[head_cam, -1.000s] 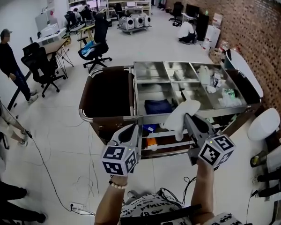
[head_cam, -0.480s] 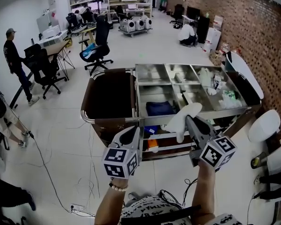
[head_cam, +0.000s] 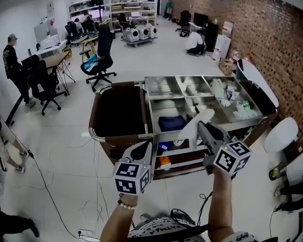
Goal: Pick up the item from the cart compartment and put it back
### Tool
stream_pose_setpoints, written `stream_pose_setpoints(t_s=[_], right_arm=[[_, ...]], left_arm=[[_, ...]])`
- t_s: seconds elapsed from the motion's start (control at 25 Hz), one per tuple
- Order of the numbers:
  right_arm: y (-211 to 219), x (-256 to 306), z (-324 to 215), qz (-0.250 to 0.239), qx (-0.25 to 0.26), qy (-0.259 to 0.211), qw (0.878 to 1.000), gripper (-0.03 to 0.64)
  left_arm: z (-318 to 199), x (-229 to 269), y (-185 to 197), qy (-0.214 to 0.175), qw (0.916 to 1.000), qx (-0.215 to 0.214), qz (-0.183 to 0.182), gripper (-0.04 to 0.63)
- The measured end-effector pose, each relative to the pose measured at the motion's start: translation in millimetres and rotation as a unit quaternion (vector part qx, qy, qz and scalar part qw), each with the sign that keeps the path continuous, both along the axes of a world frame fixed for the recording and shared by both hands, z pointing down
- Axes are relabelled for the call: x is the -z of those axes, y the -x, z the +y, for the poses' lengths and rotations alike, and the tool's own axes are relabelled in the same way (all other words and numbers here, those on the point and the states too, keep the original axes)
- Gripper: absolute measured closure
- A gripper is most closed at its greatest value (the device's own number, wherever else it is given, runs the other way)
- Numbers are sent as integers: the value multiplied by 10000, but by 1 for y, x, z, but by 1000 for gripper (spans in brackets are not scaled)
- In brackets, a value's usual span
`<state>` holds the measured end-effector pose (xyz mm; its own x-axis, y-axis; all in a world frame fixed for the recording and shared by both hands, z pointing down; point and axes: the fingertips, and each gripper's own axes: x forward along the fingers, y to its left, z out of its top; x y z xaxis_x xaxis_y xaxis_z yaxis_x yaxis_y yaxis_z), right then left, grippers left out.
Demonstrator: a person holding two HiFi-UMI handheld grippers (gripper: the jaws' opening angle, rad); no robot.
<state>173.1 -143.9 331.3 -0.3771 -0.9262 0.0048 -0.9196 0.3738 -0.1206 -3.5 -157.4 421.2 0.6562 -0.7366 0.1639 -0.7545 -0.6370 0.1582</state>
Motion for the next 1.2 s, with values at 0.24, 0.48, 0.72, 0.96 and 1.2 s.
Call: stream_pose_setpoints(t_s=[0.24,0.48,0.72,0.96,1.2], right_arm=[[5,19,-34,300,14,-25,9995,552],[1,39,-94,595,38,-26,9982,552],[-11,59,-165,821,29,-78,9966,552],[-25,55,-243,1301,100,174,9913,552],[-35,26,-308,1595,214,558,9854,551]], left_arm=[[-7,12,-2,-95,9997,-220,-31,595],[-25,15,-5,-109,9995,-283,-12,595],[-54,18,2,-184,9997,-123,-113,595],[-88,17,12,-211,9996,116,-122,595],[-114,11,20,-163,9993,300,-165,595]])
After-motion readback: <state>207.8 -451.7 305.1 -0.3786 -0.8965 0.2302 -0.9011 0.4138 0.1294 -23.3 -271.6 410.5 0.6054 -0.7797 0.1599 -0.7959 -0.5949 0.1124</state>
